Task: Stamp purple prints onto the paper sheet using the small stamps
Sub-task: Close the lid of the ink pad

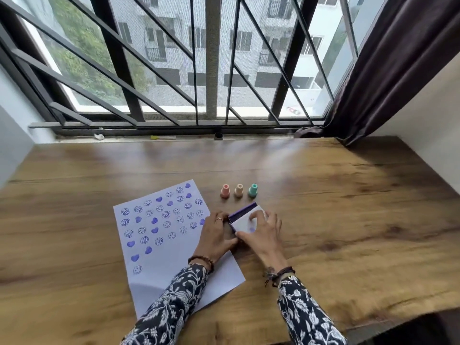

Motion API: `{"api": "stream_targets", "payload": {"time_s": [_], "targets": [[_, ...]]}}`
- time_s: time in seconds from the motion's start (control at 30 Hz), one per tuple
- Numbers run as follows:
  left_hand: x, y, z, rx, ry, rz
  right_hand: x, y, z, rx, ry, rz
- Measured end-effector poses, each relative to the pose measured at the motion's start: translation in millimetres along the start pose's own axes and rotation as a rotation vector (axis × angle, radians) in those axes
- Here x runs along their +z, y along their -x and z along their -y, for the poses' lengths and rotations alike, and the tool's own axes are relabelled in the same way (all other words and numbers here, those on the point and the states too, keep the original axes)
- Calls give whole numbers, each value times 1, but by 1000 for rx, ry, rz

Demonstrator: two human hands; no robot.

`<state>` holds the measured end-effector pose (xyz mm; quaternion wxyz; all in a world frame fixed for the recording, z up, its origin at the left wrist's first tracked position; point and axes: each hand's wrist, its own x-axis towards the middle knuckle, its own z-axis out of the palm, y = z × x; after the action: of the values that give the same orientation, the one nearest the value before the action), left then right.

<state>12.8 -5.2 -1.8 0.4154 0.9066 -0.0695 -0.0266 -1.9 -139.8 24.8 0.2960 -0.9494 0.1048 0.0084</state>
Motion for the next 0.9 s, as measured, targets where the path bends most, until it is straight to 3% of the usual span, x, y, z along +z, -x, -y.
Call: {"api": "stream_targets", "payload": {"time_s": [0.9], "targets": [[-5, 0, -4, -13, 2, 69, 0, 5, 3, 10, -29, -41]]}}
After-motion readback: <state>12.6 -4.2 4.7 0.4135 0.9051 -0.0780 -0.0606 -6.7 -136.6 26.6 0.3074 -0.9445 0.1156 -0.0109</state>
